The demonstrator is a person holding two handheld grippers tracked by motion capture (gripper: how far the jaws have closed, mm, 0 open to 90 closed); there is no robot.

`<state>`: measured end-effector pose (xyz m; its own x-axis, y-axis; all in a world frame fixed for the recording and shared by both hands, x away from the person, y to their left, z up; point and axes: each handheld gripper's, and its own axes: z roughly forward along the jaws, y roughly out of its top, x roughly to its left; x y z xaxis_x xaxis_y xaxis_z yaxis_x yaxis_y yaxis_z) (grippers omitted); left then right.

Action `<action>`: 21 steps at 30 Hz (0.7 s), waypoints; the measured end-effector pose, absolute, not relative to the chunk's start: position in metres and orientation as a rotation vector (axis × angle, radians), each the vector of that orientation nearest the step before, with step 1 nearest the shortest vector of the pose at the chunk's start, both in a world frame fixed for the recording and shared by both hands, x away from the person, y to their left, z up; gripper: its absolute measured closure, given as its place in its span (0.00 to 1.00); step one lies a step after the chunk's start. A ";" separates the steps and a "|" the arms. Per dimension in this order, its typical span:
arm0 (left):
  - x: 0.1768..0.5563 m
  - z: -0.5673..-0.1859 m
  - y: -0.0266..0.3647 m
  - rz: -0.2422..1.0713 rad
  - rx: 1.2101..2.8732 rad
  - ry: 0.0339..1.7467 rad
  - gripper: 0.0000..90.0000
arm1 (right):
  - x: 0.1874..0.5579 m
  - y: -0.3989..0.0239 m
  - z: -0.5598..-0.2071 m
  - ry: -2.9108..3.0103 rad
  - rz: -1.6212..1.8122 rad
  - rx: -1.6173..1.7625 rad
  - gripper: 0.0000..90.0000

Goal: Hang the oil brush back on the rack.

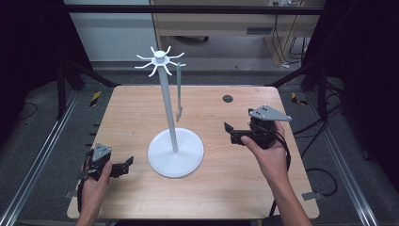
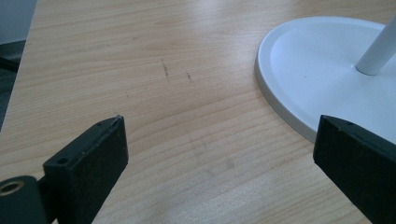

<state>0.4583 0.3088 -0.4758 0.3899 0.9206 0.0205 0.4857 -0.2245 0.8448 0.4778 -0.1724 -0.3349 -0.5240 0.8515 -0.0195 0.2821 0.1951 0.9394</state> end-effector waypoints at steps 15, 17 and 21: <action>0.456 -0.473 0.313 0.727 1.845 1.216 0.03 | 0.474 -0.203 -0.377 1.826 1.300 1.218 0.07; 0.456 -0.474 0.312 0.728 1.844 1.217 0.03 | 0.476 -0.207 -0.384 1.815 1.289 1.248 0.07; 0.456 -0.474 0.312 0.738 1.848 1.216 0.03 | 0.478 -0.211 -0.395 1.810 1.262 1.286 0.07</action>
<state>0.4558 0.3115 -0.4739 0.3717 0.9272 0.0464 0.4690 -0.2306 0.8525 0.4783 -0.2106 -0.3954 -0.3672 0.9280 0.0628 0.3799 0.0880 0.9208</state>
